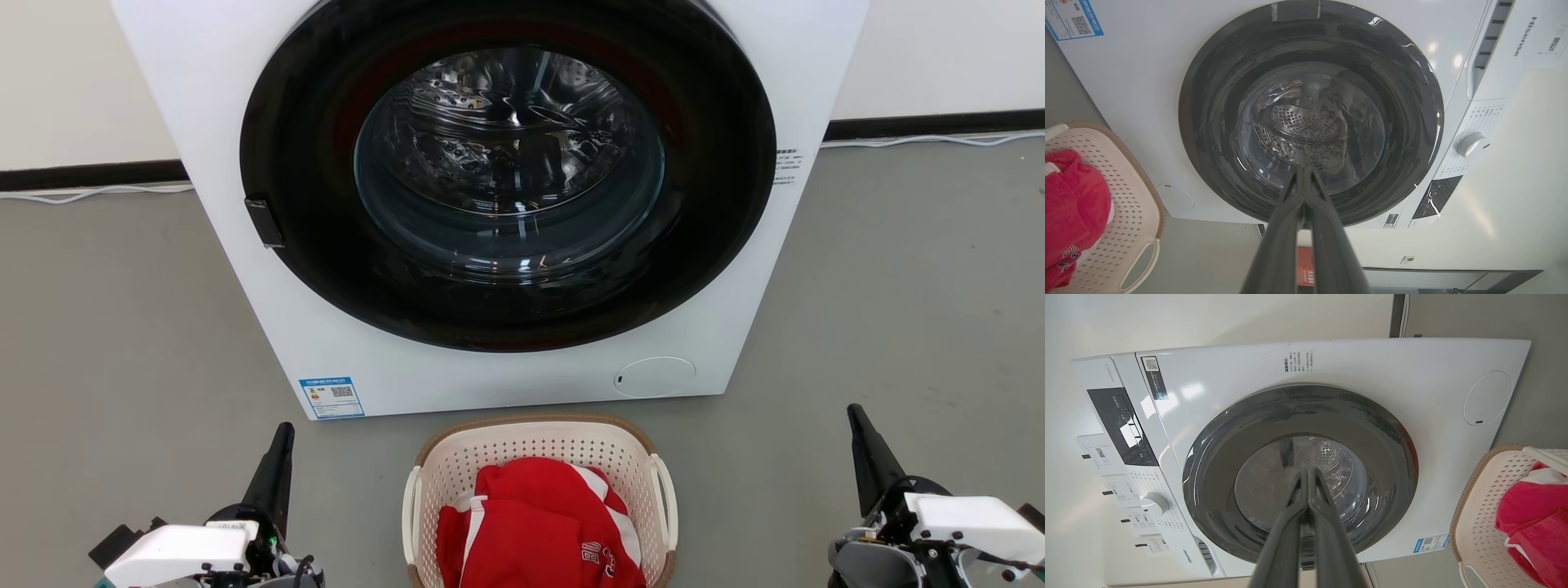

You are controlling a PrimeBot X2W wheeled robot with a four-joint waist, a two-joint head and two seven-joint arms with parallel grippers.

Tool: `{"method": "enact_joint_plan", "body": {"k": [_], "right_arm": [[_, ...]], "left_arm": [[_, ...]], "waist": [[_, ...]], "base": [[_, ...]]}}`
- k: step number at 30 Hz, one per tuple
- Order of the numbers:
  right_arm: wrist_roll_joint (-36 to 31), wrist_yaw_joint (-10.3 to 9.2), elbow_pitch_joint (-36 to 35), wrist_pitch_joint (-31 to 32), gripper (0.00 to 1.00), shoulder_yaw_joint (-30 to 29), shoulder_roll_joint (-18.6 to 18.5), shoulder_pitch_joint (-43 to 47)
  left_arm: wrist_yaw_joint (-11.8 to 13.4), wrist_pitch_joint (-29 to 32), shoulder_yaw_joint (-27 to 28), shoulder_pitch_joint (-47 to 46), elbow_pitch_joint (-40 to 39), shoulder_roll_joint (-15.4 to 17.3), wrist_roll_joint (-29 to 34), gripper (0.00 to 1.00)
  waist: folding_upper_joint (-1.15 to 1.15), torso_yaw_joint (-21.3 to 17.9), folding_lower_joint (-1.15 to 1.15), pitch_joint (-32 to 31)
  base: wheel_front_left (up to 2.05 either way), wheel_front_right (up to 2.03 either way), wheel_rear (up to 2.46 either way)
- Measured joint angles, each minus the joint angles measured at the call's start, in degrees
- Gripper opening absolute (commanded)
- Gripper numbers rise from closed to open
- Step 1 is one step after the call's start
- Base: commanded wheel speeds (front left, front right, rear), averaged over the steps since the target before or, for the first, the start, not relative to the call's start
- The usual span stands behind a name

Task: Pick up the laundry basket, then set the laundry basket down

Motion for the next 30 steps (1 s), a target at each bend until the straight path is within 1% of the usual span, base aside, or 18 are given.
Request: {"method": "enact_joint_plan", "body": {"k": [30], "right_arm": [[0.00,0.00,0.00,0.00,0.00,0.00,0.00,0.00]], "left_arm": [[0.00,0.00,0.00,0.00,0.00,0.00,0.00,0.00]], "waist": [[0.00,0.00,0.00,0.00]], "base": [[0.00,0.00,0.00]]}}
